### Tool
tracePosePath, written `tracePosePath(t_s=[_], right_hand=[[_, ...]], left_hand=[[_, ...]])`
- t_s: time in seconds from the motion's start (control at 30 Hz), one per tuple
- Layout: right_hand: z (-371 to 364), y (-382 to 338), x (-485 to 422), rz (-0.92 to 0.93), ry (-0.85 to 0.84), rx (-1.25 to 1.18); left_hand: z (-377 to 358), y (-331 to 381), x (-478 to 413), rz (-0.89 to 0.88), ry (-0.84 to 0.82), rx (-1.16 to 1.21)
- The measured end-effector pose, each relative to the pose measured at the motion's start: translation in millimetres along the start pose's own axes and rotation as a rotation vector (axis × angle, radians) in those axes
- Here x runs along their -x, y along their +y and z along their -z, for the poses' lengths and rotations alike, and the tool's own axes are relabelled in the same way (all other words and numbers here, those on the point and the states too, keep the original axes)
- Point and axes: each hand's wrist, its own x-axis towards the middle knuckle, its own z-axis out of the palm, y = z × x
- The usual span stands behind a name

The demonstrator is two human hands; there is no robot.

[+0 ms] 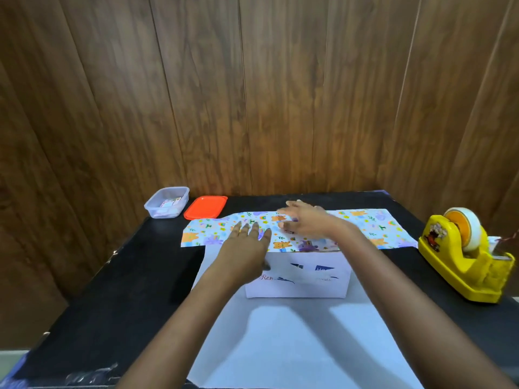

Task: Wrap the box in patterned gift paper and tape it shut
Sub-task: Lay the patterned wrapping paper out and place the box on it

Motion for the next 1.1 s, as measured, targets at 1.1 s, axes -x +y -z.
tracePosePath(t_s=[1.1], right_hand=[[-27,-1,-16,-0.038,0.013,0.092]], left_hand=[[-18,-142,-56,0.836,-0.087,1.601]])
